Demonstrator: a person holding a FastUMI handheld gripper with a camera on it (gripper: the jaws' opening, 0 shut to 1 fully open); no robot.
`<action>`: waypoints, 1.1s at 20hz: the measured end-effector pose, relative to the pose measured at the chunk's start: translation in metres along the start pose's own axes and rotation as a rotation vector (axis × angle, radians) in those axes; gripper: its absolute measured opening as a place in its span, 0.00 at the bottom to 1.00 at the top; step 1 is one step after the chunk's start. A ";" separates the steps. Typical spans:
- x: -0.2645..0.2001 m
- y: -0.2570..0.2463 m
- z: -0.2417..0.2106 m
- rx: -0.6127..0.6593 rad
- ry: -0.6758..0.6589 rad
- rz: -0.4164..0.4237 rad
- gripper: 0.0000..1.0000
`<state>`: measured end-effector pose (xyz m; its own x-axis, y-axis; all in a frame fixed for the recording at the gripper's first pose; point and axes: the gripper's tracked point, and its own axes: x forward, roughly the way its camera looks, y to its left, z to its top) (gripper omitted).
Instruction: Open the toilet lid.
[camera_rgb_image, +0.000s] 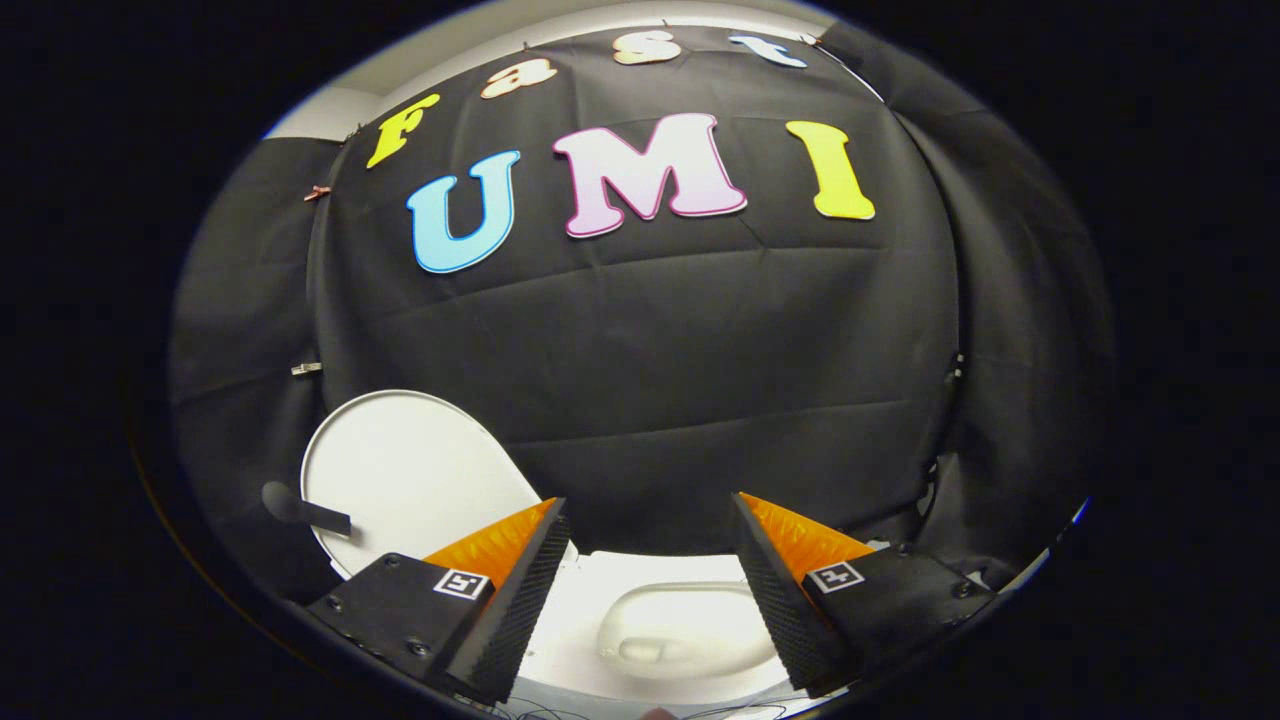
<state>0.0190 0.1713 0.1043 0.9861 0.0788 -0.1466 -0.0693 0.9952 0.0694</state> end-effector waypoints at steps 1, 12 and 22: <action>-0.001 -0.007 -0.001 -0.008 -0.019 -0.001 0.99; -0.004 -0.076 -0.053 -0.138 -0.166 -0.094 0.99; -0.008 -0.114 -0.092 -0.069 -0.152 -0.140 0.99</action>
<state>0.0050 0.0625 0.0069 0.9979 -0.0647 0.0005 0.0647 0.9979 -0.0093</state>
